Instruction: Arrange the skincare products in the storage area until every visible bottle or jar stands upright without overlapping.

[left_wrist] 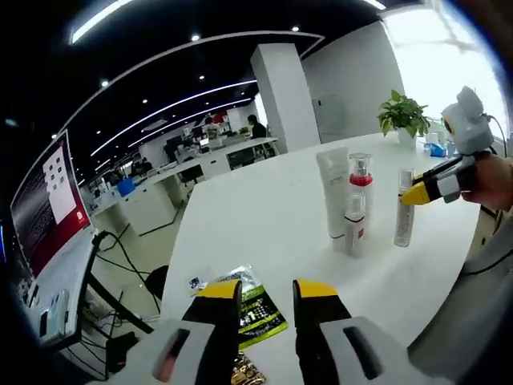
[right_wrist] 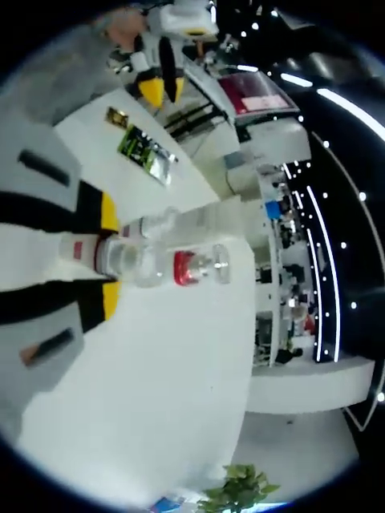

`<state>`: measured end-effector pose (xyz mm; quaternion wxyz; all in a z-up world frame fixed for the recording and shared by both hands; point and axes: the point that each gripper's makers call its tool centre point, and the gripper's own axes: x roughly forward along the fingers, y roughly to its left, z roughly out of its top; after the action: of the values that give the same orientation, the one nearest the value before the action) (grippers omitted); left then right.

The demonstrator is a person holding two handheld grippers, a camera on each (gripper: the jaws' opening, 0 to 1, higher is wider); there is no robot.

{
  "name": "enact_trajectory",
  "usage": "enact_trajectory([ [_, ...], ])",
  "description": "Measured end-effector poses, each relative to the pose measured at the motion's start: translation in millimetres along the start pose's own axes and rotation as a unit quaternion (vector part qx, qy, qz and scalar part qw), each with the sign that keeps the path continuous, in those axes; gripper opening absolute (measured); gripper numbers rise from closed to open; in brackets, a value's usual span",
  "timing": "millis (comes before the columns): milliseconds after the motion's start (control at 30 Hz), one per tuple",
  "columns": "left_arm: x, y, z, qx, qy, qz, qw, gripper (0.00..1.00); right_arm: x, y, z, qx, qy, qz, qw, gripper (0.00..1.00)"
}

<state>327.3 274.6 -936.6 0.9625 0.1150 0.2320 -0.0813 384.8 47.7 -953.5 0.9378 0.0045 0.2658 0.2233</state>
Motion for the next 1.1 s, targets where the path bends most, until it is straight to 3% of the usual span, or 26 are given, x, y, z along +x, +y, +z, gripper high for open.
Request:
enact_trajectory([
  [167,-1,5.4,0.0,-0.022,-0.004,0.003,0.9998,0.26,14,6,-1.4,-0.056,0.013,-0.009,0.9983,0.19],
  [333,-1,7.3,-3.6,-0.023,0.002,0.006,0.9997,0.26,33,0,2.5,-0.090,0.002,-0.030,0.9955,0.19],
  [500,-1,6.4,-4.2,-0.013,0.004,0.007,0.9999,0.26,52,-5,-11.3,-0.128,0.006,-0.041,0.9909,0.19],
  [533,-1,6.0,-4.9,-0.013,0.005,0.006,0.9999,0.26,53,-7,-13.1,-0.127,0.006,-0.041,0.9911,0.19],
  [567,-1,6.0,-5.7,-0.014,0.007,0.006,0.9999,0.26,55,-5,-7.8,-0.106,-0.022,-0.033,0.9935,0.19],
  [600,-1,6.0,-6.1,-0.014,0.008,0.007,0.9999,0.26,55,-4,-10.9,-0.101,-0.013,-0.027,0.9944,0.19],
  [833,0,2.6,-8.4,-0.005,0.012,0.003,0.9999,0.26,52,-6,-10.3,-0.114,-0.036,-0.028,0.9924,0.19],
  [1100,1,-2.5,-11.8,0.005,0.023,-0.004,0.9997,0.26,55,-4,-11.0,-0.133,-0.029,-0.025,0.9904,0.20],
])
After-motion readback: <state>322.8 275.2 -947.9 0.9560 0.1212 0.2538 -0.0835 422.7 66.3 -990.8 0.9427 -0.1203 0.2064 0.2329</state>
